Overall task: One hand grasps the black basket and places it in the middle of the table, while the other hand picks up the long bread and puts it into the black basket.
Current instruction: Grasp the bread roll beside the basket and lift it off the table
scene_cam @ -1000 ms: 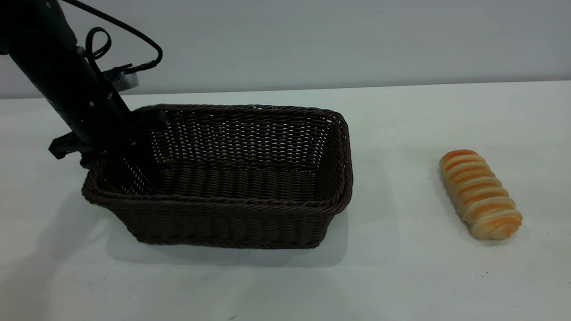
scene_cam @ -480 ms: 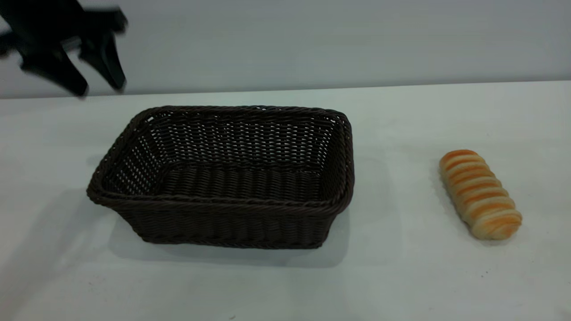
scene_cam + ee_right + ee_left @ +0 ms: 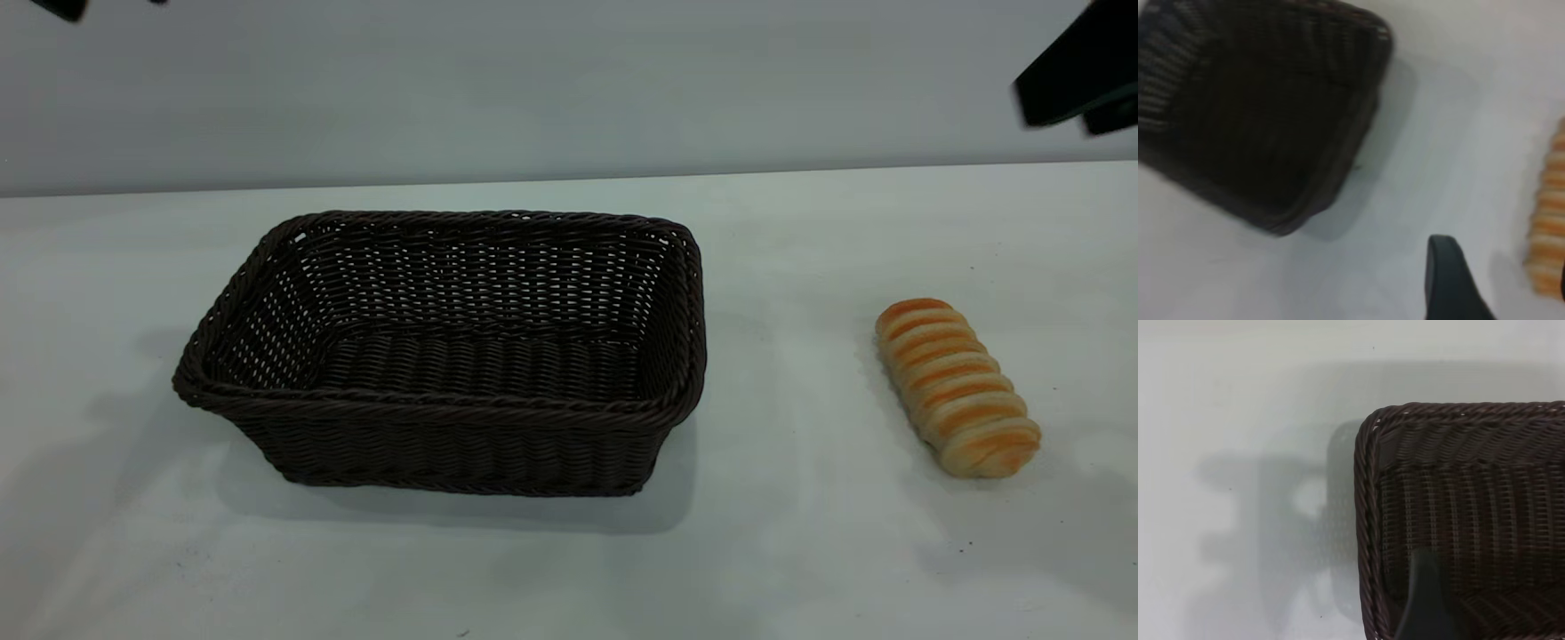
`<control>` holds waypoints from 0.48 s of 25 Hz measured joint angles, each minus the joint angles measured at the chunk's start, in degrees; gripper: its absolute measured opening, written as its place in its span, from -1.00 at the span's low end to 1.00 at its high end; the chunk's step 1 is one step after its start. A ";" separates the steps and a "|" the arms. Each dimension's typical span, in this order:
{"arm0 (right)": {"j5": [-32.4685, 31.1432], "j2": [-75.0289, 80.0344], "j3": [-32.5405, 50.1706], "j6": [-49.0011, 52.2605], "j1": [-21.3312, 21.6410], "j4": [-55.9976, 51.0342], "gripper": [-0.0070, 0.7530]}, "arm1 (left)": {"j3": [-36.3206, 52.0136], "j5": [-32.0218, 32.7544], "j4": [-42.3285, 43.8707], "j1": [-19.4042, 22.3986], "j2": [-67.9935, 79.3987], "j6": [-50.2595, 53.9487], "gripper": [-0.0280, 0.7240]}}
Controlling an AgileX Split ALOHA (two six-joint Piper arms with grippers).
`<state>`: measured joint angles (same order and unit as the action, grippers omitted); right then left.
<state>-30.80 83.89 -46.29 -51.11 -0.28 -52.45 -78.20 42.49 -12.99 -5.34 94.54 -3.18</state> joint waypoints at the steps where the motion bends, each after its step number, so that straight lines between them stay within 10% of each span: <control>1: 1.39 3.46 -1.24 -0.59 0.00 -0.19 0.03 | 0.00 0.29 0.12 0.00 -0.65 -0.20 0.59; 12: 18.09 27.97 -5.46 -4.24 0.00 -2.50 0.03 | 0.00 4.76 1.68 0.00 -2.87 -1.18 0.57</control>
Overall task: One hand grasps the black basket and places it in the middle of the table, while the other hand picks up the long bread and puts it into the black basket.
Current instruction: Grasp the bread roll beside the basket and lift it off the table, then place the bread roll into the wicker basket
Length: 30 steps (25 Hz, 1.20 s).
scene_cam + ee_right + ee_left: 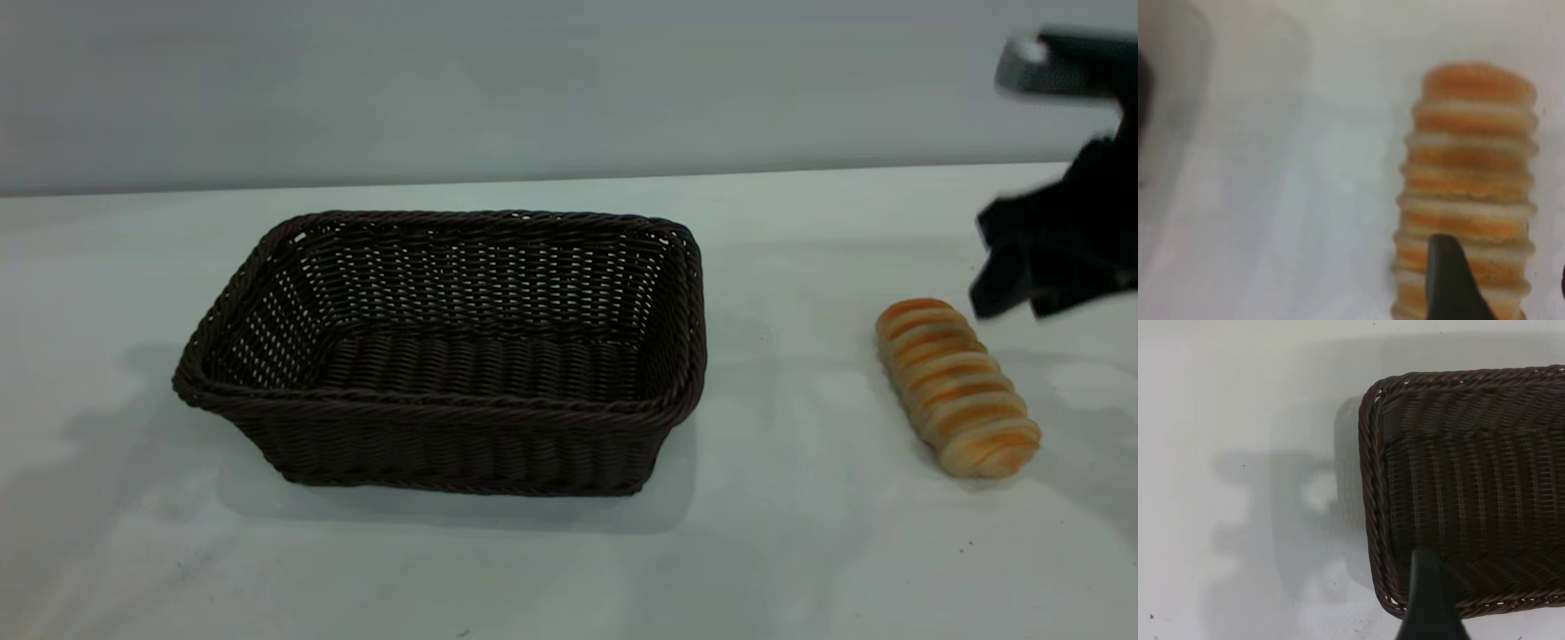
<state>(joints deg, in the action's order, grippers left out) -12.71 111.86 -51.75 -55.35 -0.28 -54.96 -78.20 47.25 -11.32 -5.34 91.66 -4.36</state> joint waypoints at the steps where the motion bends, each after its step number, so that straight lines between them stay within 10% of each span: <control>1: 0.78 1.42 0.00 -0.63 0.00 -0.31 0.03 | 0.00 0.00 0.00 0.00 0.00 0.00 0.57; 8: 2.69 11.39 -0.87 -2.86 0.00 -3.54 -0.02 | 0.00 0.00 0.00 0.00 -0.02 -0.04 0.56; 15: 0.65 10.26 -1.01 -4.06 0.12 -4.41 -0.77 | 0.00 0.00 0.00 0.00 -0.02 -0.04 0.56; 21: -1.93 -1.99 -0.87 -4.13 -0.20 -6.95 -0.88 | 0.00 0.00 0.00 0.00 -0.02 -0.06 0.56; 30: -8.89 -5.71 -8.94 -13.31 -16.64 -20.91 -0.87 | 0.00 0.00 0.00 0.00 -0.02 -0.11 0.56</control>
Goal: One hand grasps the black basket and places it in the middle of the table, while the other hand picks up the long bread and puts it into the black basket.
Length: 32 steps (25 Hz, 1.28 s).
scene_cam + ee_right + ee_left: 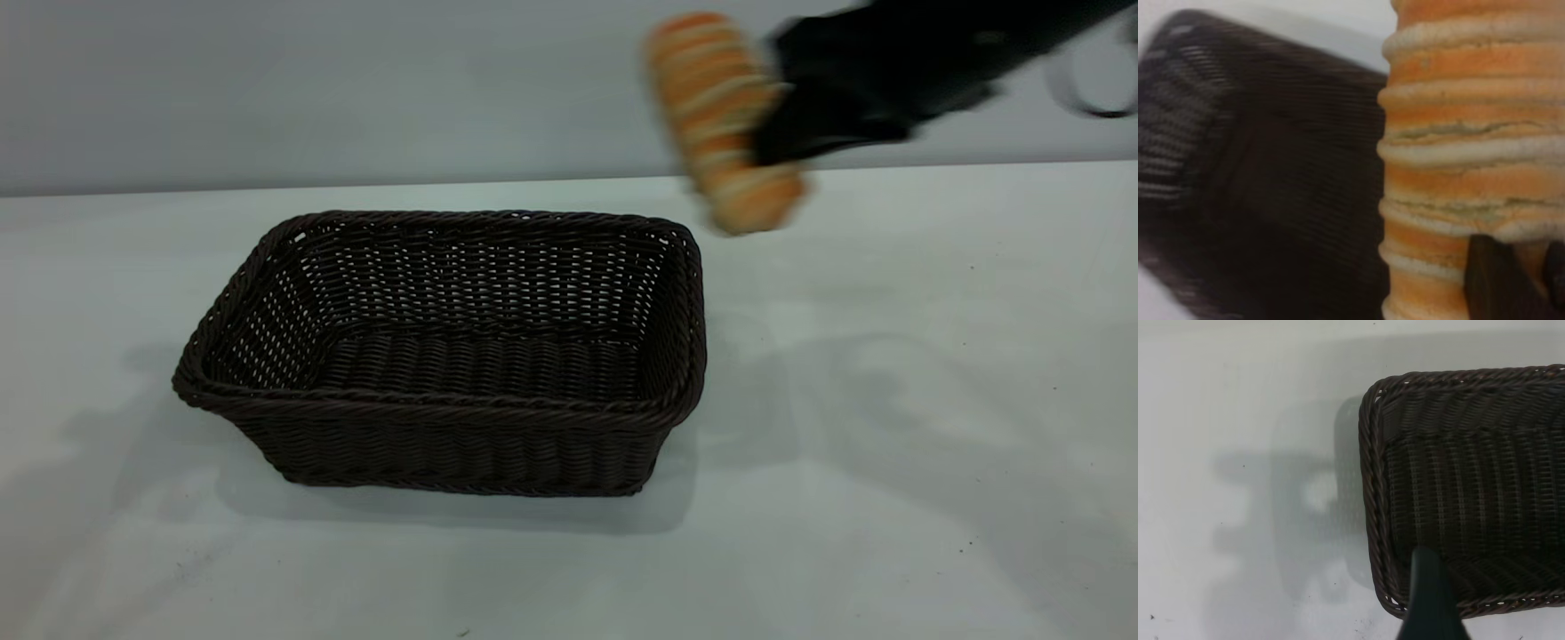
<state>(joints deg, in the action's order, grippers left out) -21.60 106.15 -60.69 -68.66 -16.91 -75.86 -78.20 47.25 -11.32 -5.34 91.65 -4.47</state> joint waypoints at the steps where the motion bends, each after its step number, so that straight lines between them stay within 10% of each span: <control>1: 0.37 1.11 -0.67 -0.54 -1.86 -1.36 -0.87 | 0.00 0.02 0.00 0.00 0.00 0.00 0.56; 6: 2.19 7.21 -3.44 -3.00 -8.34 -4.72 -0.78 | 0.00 1.01 0.00 0.00 0.00 0.00 0.56; 16: 1.62 4.41 -3.70 -1.47 -5.93 -0.15 0.01 | 0.00 3.85 1.41 0.00 -0.11 -1.26 0.56; 32: -36.77 -12.10 -4.02 62.12 16.82 71.07 -0.07 | 4.90 13.46 19.16 0.00 -15.27 5.54 0.56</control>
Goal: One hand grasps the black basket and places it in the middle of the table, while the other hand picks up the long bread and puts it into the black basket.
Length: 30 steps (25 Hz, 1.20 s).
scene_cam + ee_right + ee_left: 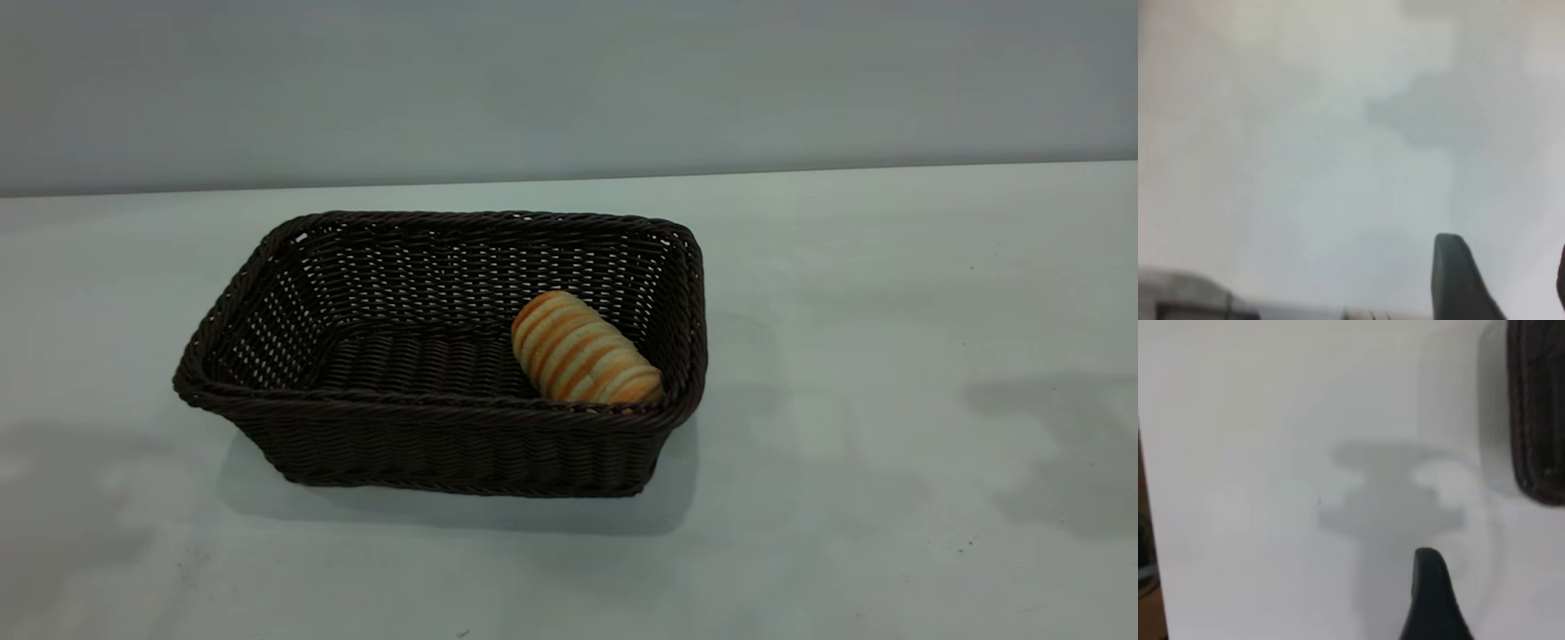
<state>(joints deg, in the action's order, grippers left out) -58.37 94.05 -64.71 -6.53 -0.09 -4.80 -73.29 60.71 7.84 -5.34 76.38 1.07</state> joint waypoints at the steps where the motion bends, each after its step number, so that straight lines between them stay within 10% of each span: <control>1: -2.33 -1.12 0.00 0.62 0.00 1.08 -0.07 | 2.08 0.01 0.21 0.00 -1.55 0.13 0.56; 14: -9.16 -35.63 16.22 0.12 0.00 -1.26 -0.07 | 30.82 -1.66 -1.20 0.00 -28.77 4.57 0.56; 30: -6.04 -69.18 35.19 -1.73 0.00 -1.37 -0.08 | 42.06 -0.01 -2.53 0.00 -60.21 4.57 0.56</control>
<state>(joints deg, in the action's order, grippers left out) -64.41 24.87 -29.53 -8.27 -0.09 -6.16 -31.24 60.70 5.31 -5.34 16.17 5.64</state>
